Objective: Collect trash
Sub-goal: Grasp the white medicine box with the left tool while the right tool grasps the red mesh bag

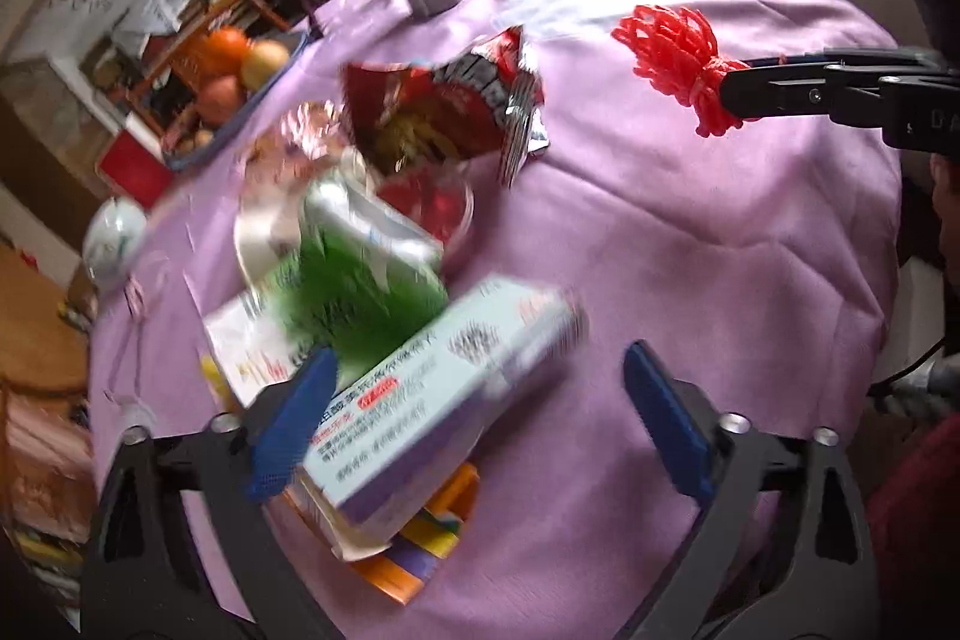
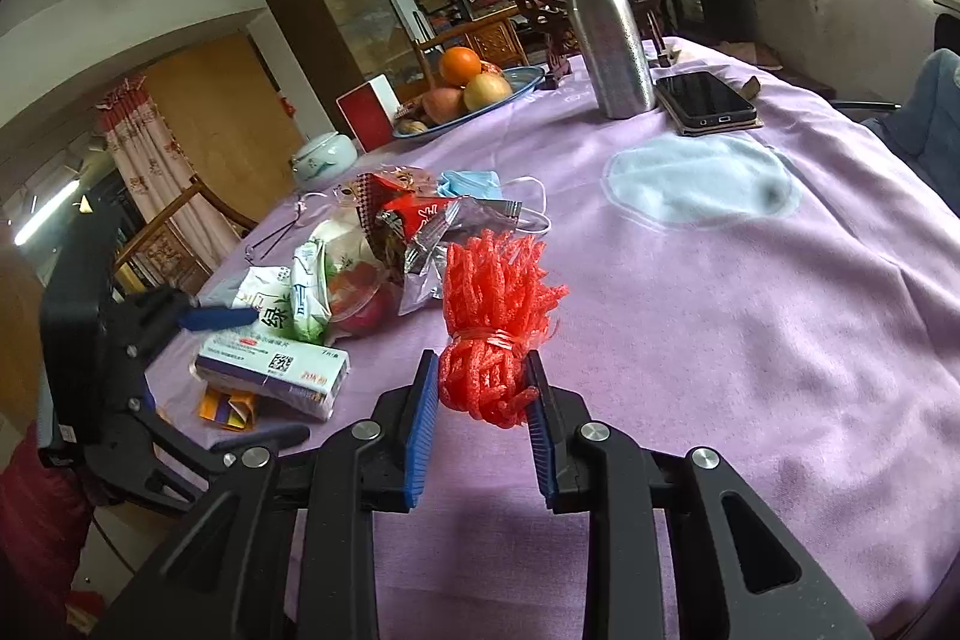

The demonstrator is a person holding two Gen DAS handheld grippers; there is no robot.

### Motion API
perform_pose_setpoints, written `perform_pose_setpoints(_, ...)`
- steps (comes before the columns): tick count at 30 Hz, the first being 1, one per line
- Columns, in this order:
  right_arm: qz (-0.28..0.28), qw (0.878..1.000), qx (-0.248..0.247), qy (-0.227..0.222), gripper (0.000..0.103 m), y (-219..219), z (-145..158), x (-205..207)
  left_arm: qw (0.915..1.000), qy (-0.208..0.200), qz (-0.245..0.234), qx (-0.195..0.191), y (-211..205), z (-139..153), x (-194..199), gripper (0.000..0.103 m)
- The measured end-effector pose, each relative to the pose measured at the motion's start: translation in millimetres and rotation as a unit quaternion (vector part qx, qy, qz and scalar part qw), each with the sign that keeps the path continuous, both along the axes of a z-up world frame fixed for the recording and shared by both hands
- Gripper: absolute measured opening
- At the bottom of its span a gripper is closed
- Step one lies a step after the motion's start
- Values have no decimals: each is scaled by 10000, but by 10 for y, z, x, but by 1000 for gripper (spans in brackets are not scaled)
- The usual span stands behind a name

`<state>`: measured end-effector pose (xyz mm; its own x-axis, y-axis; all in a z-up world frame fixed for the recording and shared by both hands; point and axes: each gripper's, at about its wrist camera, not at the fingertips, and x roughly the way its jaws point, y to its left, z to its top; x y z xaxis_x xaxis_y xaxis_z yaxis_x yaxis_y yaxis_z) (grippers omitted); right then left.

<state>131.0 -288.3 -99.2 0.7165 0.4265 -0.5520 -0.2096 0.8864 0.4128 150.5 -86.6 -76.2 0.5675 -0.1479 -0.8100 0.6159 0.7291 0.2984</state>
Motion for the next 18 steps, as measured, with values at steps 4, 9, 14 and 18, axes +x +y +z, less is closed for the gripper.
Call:
perform_pose_setpoints(4, -26, 10000, 88, 32, 29, -27, -53, 3, 9964, 394, 399, -639, 102, 25, -47, 63)
perform_pose_setpoints(9, -72, 9998, 165, 67, 29, -61, -69, 1, 9894, 451, 808, -1121, 78, 134, -68, 67)
perform_pose_setpoints(14, -103, 9998, 161, 37, 29, -68, -50, -44, 9918, 345, 791, -945, -133, 80, -3, 76)
perform_pose_setpoints(18, -140, 9997, 184, 16, 29, -107, -55, -84, 9919, 465, 790, -876, -223, -56, -34, 73)
